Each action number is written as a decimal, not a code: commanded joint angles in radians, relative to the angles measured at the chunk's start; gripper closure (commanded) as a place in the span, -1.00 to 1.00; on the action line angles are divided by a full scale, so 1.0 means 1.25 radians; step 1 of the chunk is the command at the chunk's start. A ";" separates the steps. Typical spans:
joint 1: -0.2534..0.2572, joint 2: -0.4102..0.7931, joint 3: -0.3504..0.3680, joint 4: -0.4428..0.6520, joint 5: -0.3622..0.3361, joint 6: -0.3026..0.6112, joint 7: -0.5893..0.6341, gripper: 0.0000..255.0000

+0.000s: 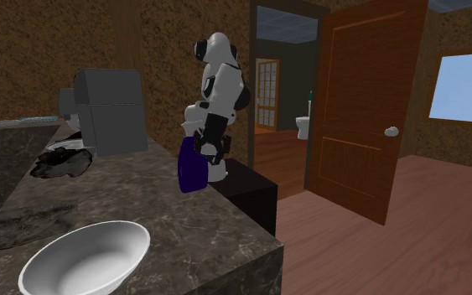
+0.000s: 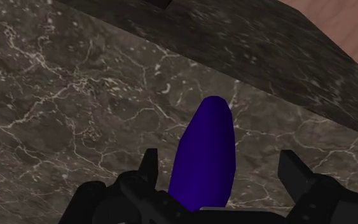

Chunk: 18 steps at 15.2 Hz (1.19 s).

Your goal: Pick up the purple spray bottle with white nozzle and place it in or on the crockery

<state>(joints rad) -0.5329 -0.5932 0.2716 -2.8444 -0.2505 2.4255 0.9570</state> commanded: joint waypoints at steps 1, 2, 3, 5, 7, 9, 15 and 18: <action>0.000 0.000 0.000 0.000 0.000 0.000 0.000 -1.00; 0.000 0.000 0.000 0.000 0.000 0.000 0.000 -1.00; 0.000 0.000 0.000 0.000 0.000 0.000 0.000 1.00; 0.000 0.000 0.000 0.000 0.000 0.000 0.000 1.00; 0.000 0.000 0.000 0.000 0.000 0.000 0.000 1.00; 0.000 0.000 0.000 0.000 0.000 0.000 0.000 1.00; 0.010 -0.024 -0.009 0.017 0.011 -0.040 -0.017 1.00; 0.017 -0.045 -0.017 0.037 0.021 -0.080 -0.032 1.00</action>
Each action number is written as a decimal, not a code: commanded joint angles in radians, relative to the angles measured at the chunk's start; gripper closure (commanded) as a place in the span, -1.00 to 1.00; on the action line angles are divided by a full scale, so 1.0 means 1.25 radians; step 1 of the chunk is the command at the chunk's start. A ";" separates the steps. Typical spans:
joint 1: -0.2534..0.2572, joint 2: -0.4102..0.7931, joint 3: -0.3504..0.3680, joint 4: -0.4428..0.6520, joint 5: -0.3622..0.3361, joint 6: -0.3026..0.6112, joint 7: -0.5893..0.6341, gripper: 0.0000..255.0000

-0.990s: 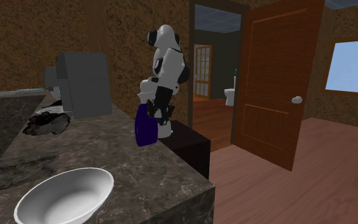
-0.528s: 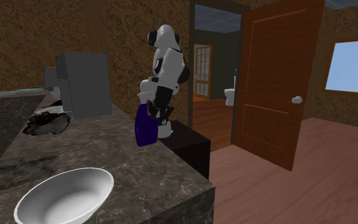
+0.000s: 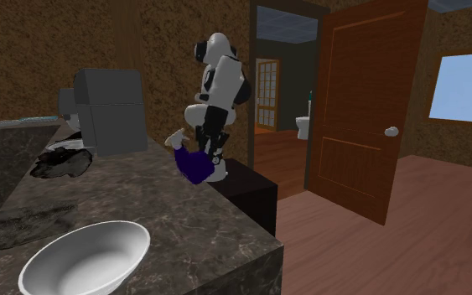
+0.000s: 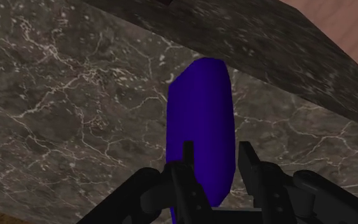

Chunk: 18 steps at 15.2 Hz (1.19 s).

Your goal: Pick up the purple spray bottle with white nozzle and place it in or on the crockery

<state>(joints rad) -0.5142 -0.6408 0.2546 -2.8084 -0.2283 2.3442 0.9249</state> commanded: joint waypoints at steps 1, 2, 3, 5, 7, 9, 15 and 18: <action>0.004 -0.013 -0.006 0.015 0.006 -0.028 -0.011 1.00; 0.006 -0.019 -0.008 0.022 0.008 -0.041 -0.016 1.00; 0.008 -0.025 -0.011 0.029 0.010 -0.053 -0.021 1.00; 0.011 -0.036 -0.015 0.044 0.015 -0.078 -0.029 1.00; 0.013 -0.045 -0.018 0.060 0.018 -0.103 -0.037 1.00; 0.015 -0.053 -0.022 0.076 0.021 -0.126 -0.045 1.00; 0.019 -0.072 -0.030 0.129 0.029 -0.195 -0.066 1.00; 0.020 -0.078 -0.034 0.157 0.031 -0.228 -0.076 1.00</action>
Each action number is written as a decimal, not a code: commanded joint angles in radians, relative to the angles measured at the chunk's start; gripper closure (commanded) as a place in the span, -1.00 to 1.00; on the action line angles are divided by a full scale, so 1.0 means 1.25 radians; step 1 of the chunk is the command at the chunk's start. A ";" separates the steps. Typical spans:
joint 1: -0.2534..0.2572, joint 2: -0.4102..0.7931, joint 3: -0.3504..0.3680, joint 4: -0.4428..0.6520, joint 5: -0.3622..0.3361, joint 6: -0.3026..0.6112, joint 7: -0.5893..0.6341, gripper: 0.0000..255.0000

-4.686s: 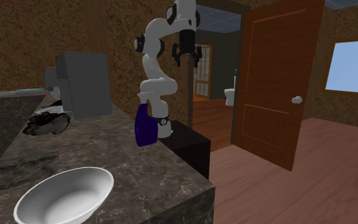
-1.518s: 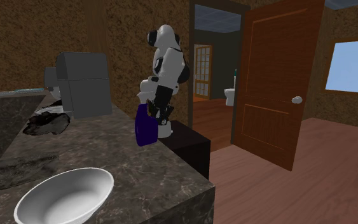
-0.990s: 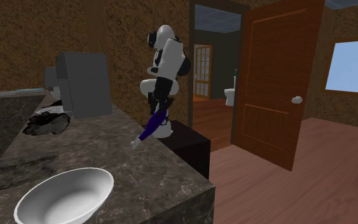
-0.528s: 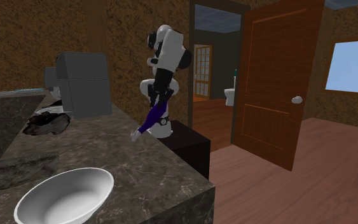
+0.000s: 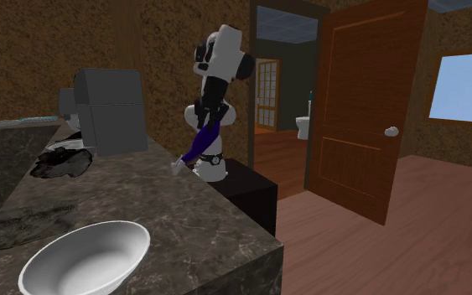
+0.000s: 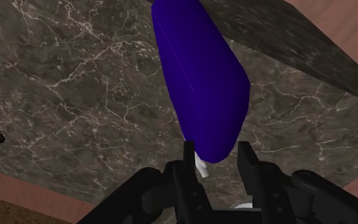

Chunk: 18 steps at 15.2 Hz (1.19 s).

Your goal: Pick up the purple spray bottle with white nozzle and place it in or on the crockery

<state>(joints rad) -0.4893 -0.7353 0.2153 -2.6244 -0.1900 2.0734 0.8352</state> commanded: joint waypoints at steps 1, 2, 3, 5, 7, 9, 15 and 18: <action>0.000 -0.004 -0.003 0.020 0.001 -0.022 -0.007 1.00; 0.000 -0.005 -0.004 0.029 0.002 -0.033 -0.011 1.00; 0.000 -0.006 -0.005 0.033 0.002 -0.037 -0.012 1.00; -0.020 0.062 -0.010 0.072 -0.014 -0.006 -0.017 1.00; -0.038 0.129 -0.014 0.115 -0.029 0.020 -0.021 1.00; -0.054 0.195 -0.018 0.162 -0.044 0.040 -0.024 1.00; -0.091 0.386 -0.026 0.322 -0.084 0.073 -0.032 1.00; -0.103 0.479 -0.029 0.415 -0.102 0.075 -0.037 1.00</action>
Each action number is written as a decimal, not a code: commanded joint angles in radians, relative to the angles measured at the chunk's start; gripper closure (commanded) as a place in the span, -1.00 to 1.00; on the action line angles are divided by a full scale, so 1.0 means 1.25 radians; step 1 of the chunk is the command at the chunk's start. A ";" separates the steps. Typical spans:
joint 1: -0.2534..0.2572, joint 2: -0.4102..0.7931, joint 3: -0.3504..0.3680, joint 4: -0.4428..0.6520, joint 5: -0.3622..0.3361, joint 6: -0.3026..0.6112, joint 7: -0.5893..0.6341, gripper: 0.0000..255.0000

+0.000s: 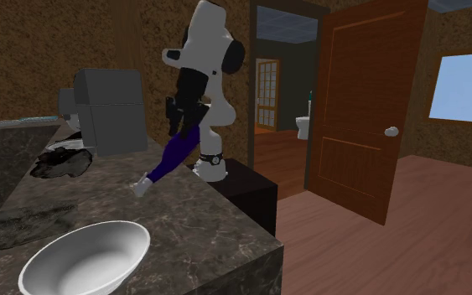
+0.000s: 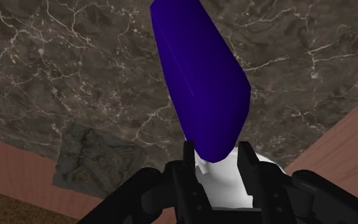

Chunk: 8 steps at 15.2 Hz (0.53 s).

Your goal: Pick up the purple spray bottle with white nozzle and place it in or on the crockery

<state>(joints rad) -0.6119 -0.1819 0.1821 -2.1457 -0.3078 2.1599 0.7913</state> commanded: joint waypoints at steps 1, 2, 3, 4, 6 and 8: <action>-0.008 0.068 -0.003 0.064 -0.013 0.004 -0.004 1.00; -0.011 0.099 -0.005 0.098 -0.018 0.001 -0.007 1.00; -0.013 0.130 -0.006 0.133 -0.023 -0.002 -0.009 1.00; -0.015 0.161 -0.008 0.169 -0.028 -0.007 -0.012 1.00; -0.017 0.224 -0.011 0.244 -0.036 -0.019 -0.019 1.00; -0.017 0.289 -0.014 0.325 -0.042 -0.035 -0.028 1.00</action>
<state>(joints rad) -0.6332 0.1362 0.1663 -1.7916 -0.3556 2.1254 0.7604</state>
